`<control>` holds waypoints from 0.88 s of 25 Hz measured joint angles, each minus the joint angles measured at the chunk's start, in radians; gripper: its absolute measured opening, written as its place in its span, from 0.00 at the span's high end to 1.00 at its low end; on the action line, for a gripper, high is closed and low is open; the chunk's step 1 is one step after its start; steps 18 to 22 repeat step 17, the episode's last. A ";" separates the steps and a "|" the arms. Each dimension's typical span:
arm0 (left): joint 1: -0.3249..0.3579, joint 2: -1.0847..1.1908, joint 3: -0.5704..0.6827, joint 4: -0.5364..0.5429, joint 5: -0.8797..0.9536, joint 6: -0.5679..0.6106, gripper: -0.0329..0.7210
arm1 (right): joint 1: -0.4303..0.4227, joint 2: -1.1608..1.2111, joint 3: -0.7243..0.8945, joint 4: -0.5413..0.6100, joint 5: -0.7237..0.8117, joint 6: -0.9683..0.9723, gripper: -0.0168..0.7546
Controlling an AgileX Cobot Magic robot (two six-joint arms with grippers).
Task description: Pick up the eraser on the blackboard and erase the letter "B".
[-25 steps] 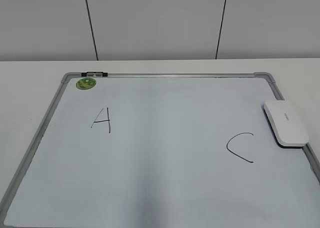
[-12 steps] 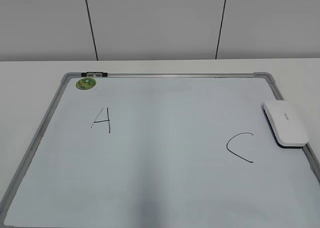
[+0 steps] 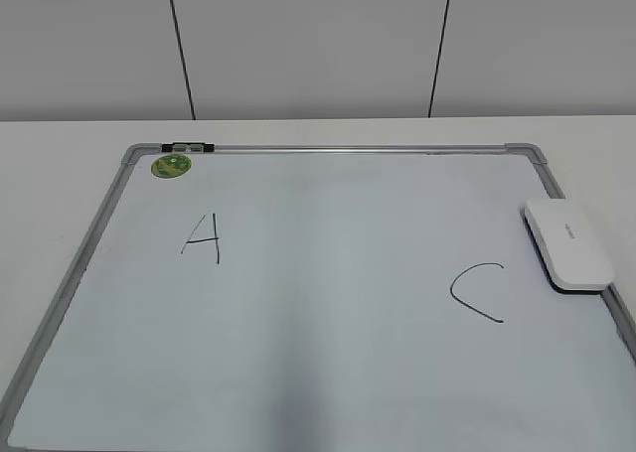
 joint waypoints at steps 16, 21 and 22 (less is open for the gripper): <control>0.000 0.000 0.000 0.000 0.000 0.000 0.41 | -0.001 0.000 0.000 0.000 0.000 0.000 0.22; 0.000 0.000 0.000 0.000 0.000 0.000 0.41 | -0.001 0.000 0.000 0.000 0.000 0.000 0.22; 0.000 0.000 0.000 0.000 0.000 0.000 0.41 | -0.001 0.000 0.000 0.000 0.000 0.000 0.22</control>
